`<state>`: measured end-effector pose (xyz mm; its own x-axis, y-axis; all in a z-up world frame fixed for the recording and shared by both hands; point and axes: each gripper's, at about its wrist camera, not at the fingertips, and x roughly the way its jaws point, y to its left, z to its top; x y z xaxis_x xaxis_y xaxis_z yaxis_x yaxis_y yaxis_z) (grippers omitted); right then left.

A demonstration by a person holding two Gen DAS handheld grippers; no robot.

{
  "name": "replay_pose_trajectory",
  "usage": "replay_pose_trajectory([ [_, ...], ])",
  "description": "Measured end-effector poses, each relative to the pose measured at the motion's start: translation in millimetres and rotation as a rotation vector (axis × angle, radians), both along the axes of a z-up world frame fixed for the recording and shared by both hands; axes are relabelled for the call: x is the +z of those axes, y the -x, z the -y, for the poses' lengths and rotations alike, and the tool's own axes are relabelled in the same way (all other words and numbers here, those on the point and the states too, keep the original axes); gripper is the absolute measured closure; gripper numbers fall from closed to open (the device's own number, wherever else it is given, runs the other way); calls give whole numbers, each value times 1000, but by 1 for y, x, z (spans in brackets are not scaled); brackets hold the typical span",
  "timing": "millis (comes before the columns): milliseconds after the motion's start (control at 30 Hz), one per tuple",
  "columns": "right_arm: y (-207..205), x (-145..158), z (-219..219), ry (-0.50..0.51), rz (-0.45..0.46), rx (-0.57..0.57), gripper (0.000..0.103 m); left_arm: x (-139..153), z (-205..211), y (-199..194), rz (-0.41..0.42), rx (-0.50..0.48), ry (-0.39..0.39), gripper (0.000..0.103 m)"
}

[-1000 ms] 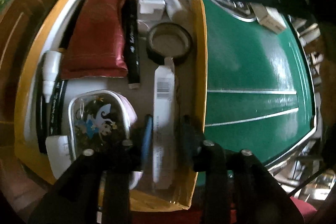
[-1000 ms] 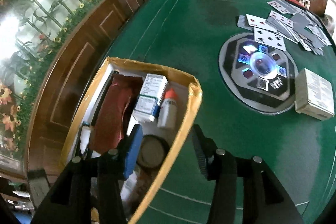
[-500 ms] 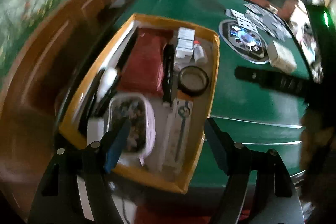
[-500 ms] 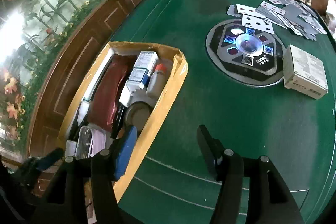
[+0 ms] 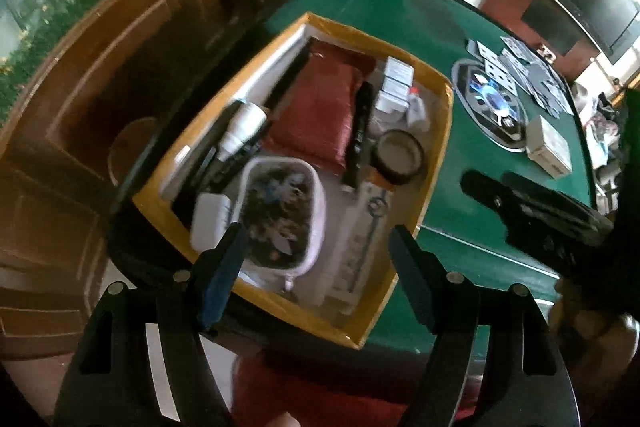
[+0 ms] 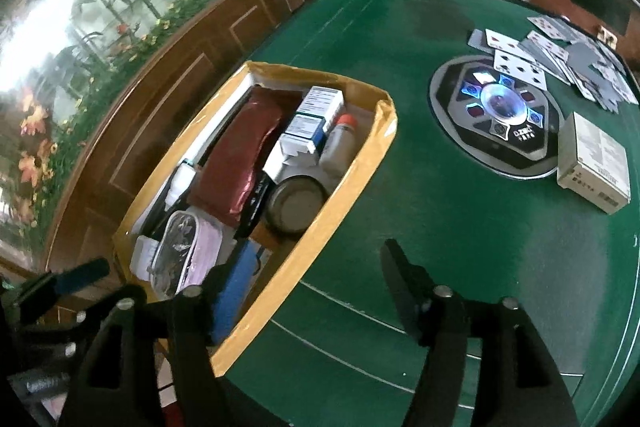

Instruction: Organize objects

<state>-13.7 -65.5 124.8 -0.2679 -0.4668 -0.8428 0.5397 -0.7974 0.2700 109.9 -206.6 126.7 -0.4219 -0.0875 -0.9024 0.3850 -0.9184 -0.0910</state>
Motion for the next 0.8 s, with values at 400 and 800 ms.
replay_pose_trajectory([
  [400,-21,-4,1,-9,-8,44,19,0,13,-5,-30,23,127,29],
  [800,-26,0,2,-15,-14,64,19,7,2,-4,0,2,271,24],
])
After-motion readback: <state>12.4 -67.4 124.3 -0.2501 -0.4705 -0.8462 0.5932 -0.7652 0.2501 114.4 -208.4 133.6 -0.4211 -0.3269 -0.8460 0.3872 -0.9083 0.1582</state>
